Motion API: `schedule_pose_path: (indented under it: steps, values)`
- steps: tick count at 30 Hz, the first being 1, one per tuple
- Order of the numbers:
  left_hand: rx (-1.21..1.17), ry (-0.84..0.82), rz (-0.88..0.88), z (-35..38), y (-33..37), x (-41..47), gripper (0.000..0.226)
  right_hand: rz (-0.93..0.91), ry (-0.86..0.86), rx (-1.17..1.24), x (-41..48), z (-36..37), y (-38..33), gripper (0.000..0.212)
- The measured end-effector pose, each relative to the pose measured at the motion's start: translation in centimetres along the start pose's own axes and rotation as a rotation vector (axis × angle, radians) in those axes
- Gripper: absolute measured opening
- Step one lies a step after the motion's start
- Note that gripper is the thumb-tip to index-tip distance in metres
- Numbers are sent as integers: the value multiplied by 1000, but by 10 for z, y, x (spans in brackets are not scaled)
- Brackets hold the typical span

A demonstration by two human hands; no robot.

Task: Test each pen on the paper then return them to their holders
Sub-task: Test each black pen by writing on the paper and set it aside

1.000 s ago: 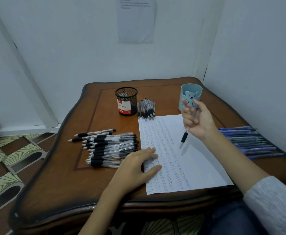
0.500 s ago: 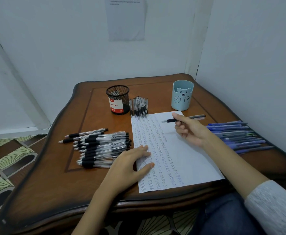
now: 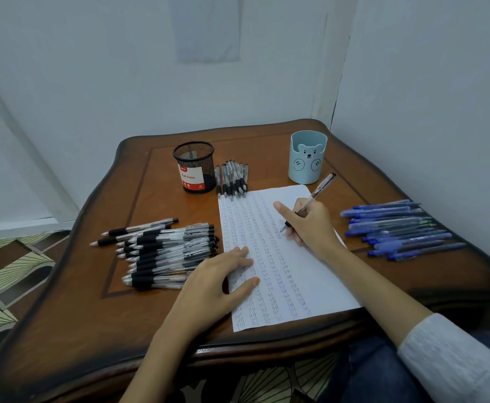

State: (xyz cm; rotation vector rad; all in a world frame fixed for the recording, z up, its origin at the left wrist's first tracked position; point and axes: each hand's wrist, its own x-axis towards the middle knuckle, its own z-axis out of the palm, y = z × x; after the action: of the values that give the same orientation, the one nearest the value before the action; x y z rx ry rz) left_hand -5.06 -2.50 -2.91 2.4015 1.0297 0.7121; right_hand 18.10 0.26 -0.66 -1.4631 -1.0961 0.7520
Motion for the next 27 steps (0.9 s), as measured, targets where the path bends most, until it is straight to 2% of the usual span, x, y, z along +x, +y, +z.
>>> schedule_pose_path:
  steps: [5,10,23,27]
  values:
    - [22,-6,1,0,1,0,55,-91,27,-108,-5,0,1,41]
    - [37,-12,1,0,2,-1,56,-79,21,-143,-3,0,2,26]
    - [34,-14,-4,-1,4,-2,57,-72,-35,-126,-2,0,3,25]
    - [28,-14,-9,-1,4,-1,56,-60,1,-109,-2,-1,2,24]
